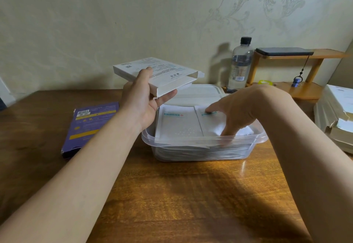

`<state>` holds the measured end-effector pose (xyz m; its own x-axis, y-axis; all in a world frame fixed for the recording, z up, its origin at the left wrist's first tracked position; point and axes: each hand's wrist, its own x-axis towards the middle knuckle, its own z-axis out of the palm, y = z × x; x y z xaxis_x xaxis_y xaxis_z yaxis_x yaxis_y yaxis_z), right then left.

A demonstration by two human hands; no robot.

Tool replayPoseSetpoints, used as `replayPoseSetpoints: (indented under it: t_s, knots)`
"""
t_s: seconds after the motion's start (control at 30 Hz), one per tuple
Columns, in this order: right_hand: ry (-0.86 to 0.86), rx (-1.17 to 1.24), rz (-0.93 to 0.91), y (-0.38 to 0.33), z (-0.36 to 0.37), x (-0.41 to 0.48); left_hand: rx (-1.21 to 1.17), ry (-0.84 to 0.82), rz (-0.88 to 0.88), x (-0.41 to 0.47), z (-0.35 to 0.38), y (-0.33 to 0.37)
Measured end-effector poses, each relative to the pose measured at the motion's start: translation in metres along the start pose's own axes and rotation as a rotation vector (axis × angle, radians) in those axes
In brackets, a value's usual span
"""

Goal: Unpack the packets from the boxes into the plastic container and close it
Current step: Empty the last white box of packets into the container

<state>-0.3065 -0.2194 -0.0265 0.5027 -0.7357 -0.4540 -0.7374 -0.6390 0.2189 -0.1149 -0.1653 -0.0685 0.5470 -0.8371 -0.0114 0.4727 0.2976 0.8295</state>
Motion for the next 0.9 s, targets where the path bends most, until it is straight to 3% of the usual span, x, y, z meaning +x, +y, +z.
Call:
replayPoseSetpoints:
  t_s: [0.2,0.4,0.7,0.8,0.9]
  knots:
    - [0.018,-0.008,0.021,-0.001,-0.001,-0.004,0.002,-0.004,0.000,0.001,0.000,0.000]
    - [0.155,0.095,0.009,-0.004,-0.003,-0.007,-0.001,-0.002,0.003,0.001,0.000,0.000]
    - [0.089,0.069,-0.005,-0.005,0.003,0.010,-0.003,-0.045,0.002,0.000,-0.002,0.001]
    - [0.183,0.186,0.000,0.002,0.002,0.002,-0.012,-0.057,-0.012,-0.001,-0.002,0.002]
    - [0.394,0.411,0.010,0.009,-0.005,0.001,-0.017,-0.107,-0.031,-0.003,-0.002,0.005]
